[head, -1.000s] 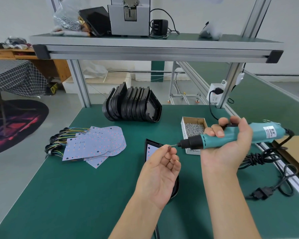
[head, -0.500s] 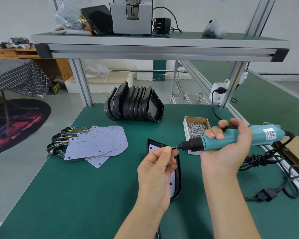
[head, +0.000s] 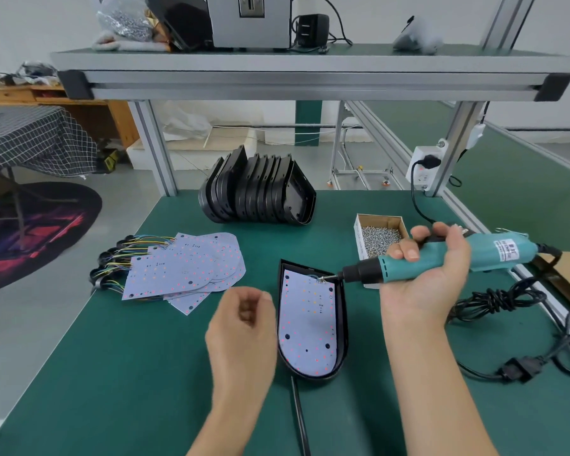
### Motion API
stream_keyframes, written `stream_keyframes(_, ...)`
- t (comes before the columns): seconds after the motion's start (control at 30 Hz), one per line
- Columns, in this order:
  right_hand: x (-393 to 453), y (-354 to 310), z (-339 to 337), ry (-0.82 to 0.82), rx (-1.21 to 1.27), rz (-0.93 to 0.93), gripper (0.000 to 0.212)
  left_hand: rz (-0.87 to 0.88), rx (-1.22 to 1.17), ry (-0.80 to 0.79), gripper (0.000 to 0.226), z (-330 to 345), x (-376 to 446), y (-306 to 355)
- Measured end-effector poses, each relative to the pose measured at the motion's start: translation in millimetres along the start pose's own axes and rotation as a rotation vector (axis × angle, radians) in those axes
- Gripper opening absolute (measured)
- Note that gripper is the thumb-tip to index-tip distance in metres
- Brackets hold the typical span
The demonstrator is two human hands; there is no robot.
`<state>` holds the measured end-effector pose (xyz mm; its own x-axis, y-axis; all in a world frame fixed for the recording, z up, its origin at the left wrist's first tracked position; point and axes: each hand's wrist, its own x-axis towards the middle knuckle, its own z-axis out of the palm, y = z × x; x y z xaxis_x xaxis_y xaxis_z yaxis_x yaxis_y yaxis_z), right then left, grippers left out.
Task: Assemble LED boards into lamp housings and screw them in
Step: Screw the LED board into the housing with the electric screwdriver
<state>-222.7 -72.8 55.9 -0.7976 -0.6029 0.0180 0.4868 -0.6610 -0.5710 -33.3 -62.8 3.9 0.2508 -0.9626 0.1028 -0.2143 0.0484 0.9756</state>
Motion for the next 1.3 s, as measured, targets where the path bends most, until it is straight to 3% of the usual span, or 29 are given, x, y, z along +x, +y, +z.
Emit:
stream_keyframes(0.1,7.7,10.8,-5.5,-0.024,0.115,0.101,0.015,-0.018,0.104,-0.010,0.014,-7.4,14.8,-8.3)
stream_keyframes(0.27,8.1,22.4,-8.4,-0.028,0.073,0.089,0.014,-0.196,0.328,-0.376,0.056,3.0,31.5,-16.5)
stream_keyframes(0.47,10.8,27.4,-3.2,-0.024,0.049,0.075,0.013,-0.278,0.272,-0.534,0.036,23.9,42.9,-24.5)
stream_keyframes(0.63,11.4,34.4,-2.7,-0.051,0.023,0.073,0.013,-0.236,0.172,-0.512,0.011,22.1,38.7,-34.5)
stream_keyframes(1.03,-0.4,48.8,4.2,-0.125,-0.047,0.008,0.015,-0.030,0.205,-0.441,0.026,16.8,21.7,-25.3)
stream_keyframes(1.3,1.0,46.1,7.6,-0.145,-0.049,-0.017,0.011,-0.020,0.197,-0.436,0.032,17.0,19.0,-21.7)
